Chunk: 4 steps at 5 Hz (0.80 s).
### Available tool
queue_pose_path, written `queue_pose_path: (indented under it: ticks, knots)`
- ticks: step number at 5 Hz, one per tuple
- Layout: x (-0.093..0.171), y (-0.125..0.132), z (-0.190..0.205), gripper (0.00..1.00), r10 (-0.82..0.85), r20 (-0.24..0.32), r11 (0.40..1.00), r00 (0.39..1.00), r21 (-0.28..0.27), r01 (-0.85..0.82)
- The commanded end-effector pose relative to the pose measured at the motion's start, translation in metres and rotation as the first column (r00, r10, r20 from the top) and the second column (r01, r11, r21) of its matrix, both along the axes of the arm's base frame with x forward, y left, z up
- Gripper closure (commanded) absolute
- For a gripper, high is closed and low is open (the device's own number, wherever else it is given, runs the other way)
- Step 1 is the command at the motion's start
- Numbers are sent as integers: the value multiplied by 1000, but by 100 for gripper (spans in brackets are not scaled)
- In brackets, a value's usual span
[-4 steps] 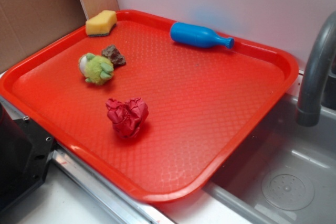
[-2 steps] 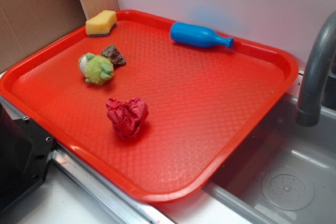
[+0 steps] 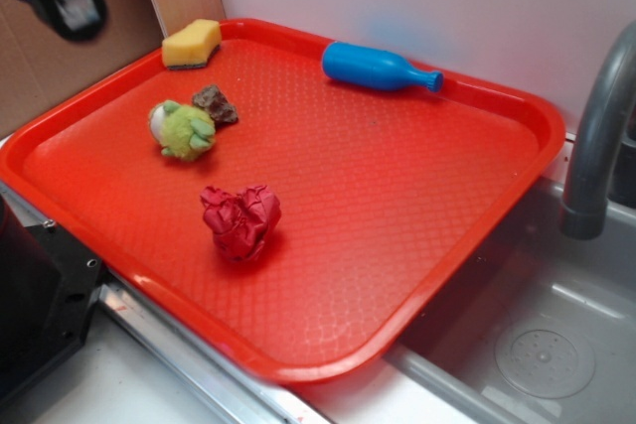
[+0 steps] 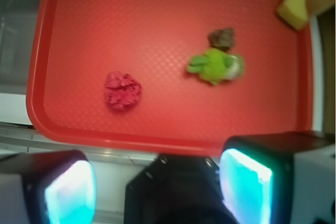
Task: Grab the red paper.
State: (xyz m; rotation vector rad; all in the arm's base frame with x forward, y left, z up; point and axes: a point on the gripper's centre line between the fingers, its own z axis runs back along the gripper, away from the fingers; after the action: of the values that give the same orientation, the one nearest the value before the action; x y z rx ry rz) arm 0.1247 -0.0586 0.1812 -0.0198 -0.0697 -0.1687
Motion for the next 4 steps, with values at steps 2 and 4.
queue_pose_path:
  ticks: [2, 4]
  knots:
    - [40, -24, -114, 0, -218, 69, 969, 973, -104, 225]
    - [26, -20, -158, 100, -211, -42, 976, 977, -70, 207]
